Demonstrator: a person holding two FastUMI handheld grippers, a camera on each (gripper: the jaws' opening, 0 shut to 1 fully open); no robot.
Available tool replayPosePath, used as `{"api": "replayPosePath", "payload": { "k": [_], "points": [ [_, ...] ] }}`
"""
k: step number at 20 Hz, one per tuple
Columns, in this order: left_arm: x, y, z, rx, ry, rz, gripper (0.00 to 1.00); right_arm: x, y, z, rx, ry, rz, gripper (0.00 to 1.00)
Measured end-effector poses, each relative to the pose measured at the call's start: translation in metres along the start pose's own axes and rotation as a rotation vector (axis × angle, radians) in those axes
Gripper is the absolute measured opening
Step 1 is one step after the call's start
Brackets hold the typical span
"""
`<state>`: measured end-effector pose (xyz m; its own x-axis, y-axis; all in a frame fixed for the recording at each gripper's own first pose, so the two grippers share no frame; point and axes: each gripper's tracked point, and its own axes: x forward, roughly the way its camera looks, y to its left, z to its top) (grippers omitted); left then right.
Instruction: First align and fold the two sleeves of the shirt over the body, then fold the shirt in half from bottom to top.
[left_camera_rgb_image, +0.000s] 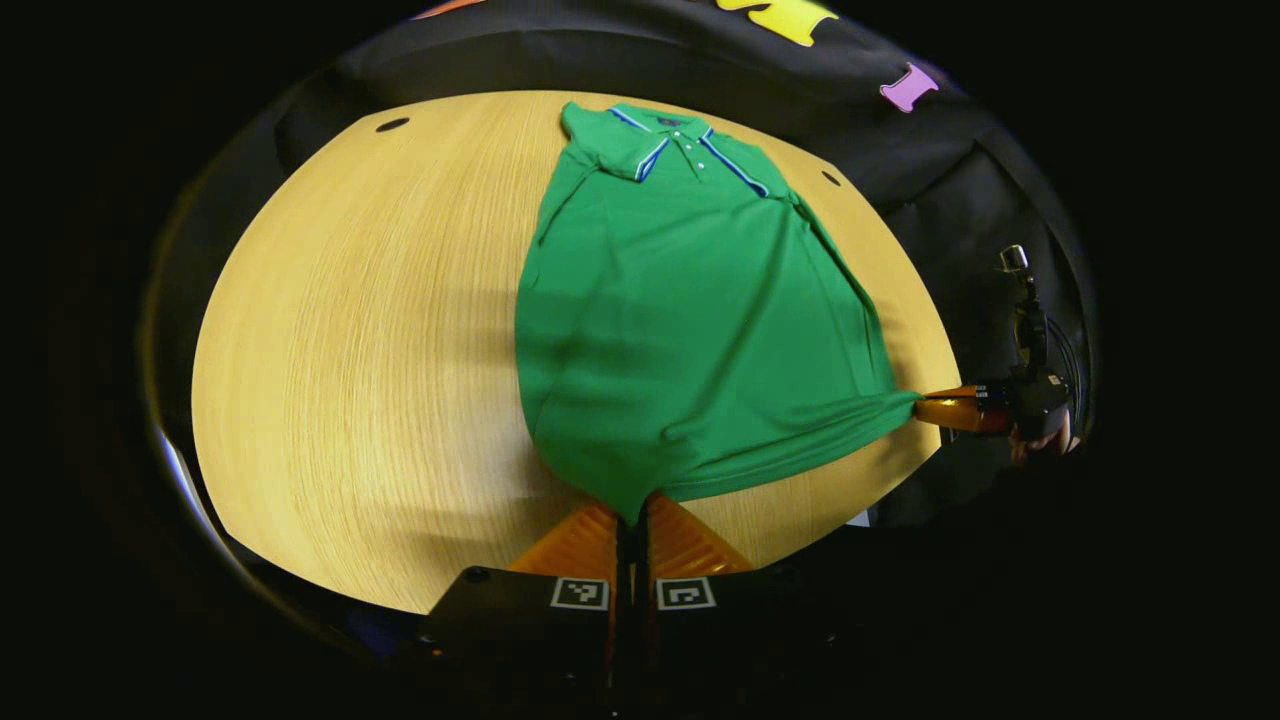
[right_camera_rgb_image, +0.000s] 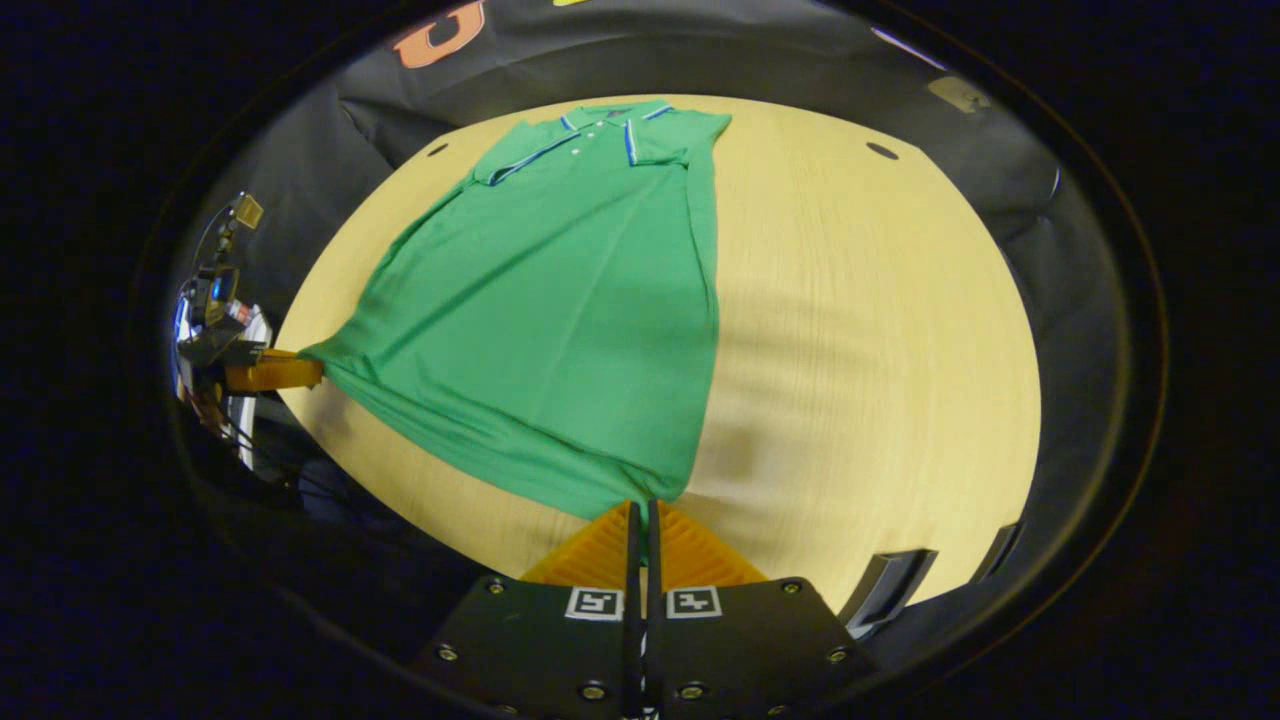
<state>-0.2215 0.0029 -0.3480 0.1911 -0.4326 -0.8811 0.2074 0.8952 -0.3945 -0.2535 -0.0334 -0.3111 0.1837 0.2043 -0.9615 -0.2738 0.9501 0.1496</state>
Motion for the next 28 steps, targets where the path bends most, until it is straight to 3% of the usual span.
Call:
{"api": "replayPosePath", "payload": {
  "k": [8,15,23,28],
  "points": [
    [-0.018,0.003,0.066,0.071,-0.098,-0.009,0.04,-0.032,-0.007,0.074,0.012,-0.129,0.009,0.01],
    [-0.034,0.013,0.137,0.215,-0.196,0.034,0.03,-0.052,-0.014,0.141,-0.034,-0.206,0.005,0.01],
    [-0.031,0.019,0.193,0.245,-0.246,0.067,0.04,-0.061,-0.023,0.216,-0.043,-0.293,-0.022,0.01],
    [-0.033,0.017,0.233,0.163,-0.295,0.043,0.03,-0.058,-0.03,0.252,-0.041,-0.328,-0.03,0.01]
  ]
}}
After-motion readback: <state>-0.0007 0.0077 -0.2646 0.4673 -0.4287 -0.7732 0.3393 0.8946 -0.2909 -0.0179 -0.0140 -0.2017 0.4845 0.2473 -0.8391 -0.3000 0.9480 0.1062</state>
